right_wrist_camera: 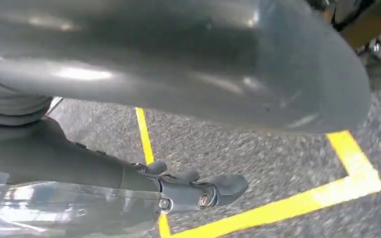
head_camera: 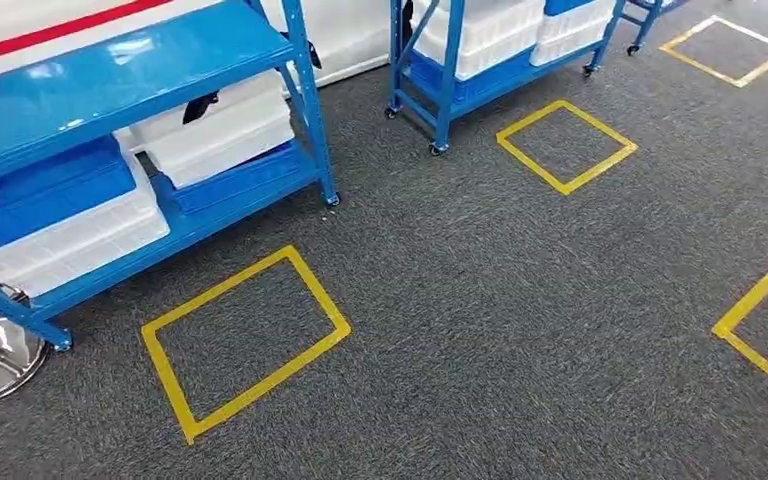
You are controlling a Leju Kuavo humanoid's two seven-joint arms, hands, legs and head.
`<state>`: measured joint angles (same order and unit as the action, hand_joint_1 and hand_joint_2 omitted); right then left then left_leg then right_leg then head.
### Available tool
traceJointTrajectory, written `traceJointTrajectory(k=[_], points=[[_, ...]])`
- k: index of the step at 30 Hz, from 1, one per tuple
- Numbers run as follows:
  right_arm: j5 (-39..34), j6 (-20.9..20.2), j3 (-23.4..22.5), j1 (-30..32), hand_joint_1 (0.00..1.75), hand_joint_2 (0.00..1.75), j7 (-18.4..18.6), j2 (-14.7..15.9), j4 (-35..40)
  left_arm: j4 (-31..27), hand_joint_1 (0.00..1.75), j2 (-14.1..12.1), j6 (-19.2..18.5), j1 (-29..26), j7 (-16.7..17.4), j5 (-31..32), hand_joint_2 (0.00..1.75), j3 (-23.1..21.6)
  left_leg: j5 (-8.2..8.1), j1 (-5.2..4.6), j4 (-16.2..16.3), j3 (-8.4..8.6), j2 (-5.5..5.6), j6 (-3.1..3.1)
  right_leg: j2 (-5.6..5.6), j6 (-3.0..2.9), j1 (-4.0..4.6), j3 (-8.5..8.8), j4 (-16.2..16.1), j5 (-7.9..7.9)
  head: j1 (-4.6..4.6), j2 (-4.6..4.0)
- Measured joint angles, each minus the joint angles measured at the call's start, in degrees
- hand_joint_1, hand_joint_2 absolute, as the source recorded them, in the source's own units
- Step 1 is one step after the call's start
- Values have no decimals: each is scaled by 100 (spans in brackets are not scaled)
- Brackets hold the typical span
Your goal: Take the parts from the cabinet and place them on the table.
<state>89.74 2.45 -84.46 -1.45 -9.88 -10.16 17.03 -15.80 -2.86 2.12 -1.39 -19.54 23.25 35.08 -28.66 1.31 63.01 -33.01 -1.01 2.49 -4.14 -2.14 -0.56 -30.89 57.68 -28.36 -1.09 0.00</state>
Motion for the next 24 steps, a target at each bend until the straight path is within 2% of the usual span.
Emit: traceJointTrajectory(k=[1,2,3,5,6,7,8,9,10,11,12,13,14,15,16,17,19,20,21,22,23,24], points=[[0,0,2,0,0,0,0,0,-7,0,0,0,-7,7,-13,22,0,15,139,-2,-433,250,-218,-14,-58,29,7,18,11,-20,-7,0],[0,0,0,3,0,0,0,-2,-9,0,0,9,-22,25,-40,55,0,37,93,-53,-564,285,-347,-70,-109,77,49,25,42,-54,-11,0],[0,0,0,-1,0,0,0,-2,-15,0,0,20,-30,27,-72,118,0,61,112,-59,-561,261,-247,-122,-155,100,42,42,38,-58,37,0],[0,0,0,-25,0,0,0,-2,-18,0,0,52,-59,-1,-125,229,0,96,102,-88,-547,236,-140,-182,-256,164,18,79,18,-56,33,0],[0,0,0,-46,0,0,-2,-2,-18,0,0,66,-81,-5,-129,271,0,116,140,-60,-608,261,-72,-243,-316,209,34,111,17,-74,39,0],[0,0,0,-41,0,0,-2,-2,-18,0,0,98,-92,-10,-131,324,0,140,177,-33,-641,314,-31,-278,-143,240,-18,104,101,-154,39,0],[0,0,0,-35,0,0,-2,-2,-18,0,0,112,-101,-5,-125,372,0,175,191,-33,-648,295,21,-318,127,247,-20,-12,335,-350,63,0],[0,0,0,-31,0,0,-2,-2,-18,0,0,127,-112,11,-123,420,0,219,205,-34,-642,269,67,-342,266,248,-23,-216,760,-602,81,0],[0,-4,0,-22,0,0,0,-4,-20,0,0,153,-118,24,-120,450,0,243,209,-41,-642,256,127,-349,335,253,-22,-431,1213,-815,83,0],[0,-7,0,-11,0,0,0,-4,-22,0,0,179,-122,28,-109,464,0,258,212,-54,-637,245,200,-353,370,257,-19,-638,1627,-952,85,0],[0,-7,0,-1,0,0,0,-7,-22,0,0,196,-129,24,-103,503,0,273,211,-59,-632,244,274,-353,381,251,-20,-723,1771,-924,85,0],[0,-7,0,0,0,0,2,-7,-22,0,0,212,-133,21,-85,525,0,297,209,-62,-625,253,358,-351,391,242,-20,-674,1625,-736,83,0],[0,-7,0,1,0,0,4,-7,-22,0,0,221,-133,22,-59,562,0,341,205,-62,-615,262,440,-343,415,225,-20,-526,1282,-481,85,0],[0,-7,-2,1,0,0,4,-7,-22,0,0,230,-133,23,-37,593,0,378,195,-61,-598,269,518,-329,490,201,-21,-314,799,-197,85,0],[0,-7,-4,12,0,0,4,-4,-22,0,0,249,-133,27,-18,634,0,402,183,-59,-582,267,580,-311,683,173,-23,-108,325,36,92,0],[0,-9,-7,19,0,0,9,0,-22,2,0,269,-136,35,-2,653,0,420,165,-87,-554,234,632,-278,951,152,-31,-35,143,-44,87,0],[0,-20,-7,6,0,0,7,-2,-22,2,0,282,-135,48,24,757,0,468,182,-55,-547,189,754,-205,813,157,-7,-36,112,-32,87,0],[2,-28,-7,6,0,0,7,-2,-22,2,0,291,-138,39,33,794,0,488,196,-41,-564,177,817,-164,766,132,11,-28,113,-36,87,0],[7,-33,-7,-9,0,0,4,-2,-22,4,0,304,-138,25,35,817,0,496,202,-37,-572,156,887,-117,691,90,-12,-10,68,-14,90,0],[7,-35,-7,-19,0,0,2,-35,-24,4,0,299,-135,22,44,837,0,503,152,-20,-508,158,791,-104,588,46,-46,16,14,17,89,0],[9,-37,-7,-12,0,0,2,-31,-20,7,0,315,-136,20,46,846,0,505,12,-62,-319,66,473,-88,544,7,-40,31,-10,16,65,0],[9,-35,-9,3,0,0,-2,-31,-20,7,0,308,-136,42,46,846,0,507,-221,-60,74,-131,295,-65,451,-21,-31,30,-11,8,11,0]])
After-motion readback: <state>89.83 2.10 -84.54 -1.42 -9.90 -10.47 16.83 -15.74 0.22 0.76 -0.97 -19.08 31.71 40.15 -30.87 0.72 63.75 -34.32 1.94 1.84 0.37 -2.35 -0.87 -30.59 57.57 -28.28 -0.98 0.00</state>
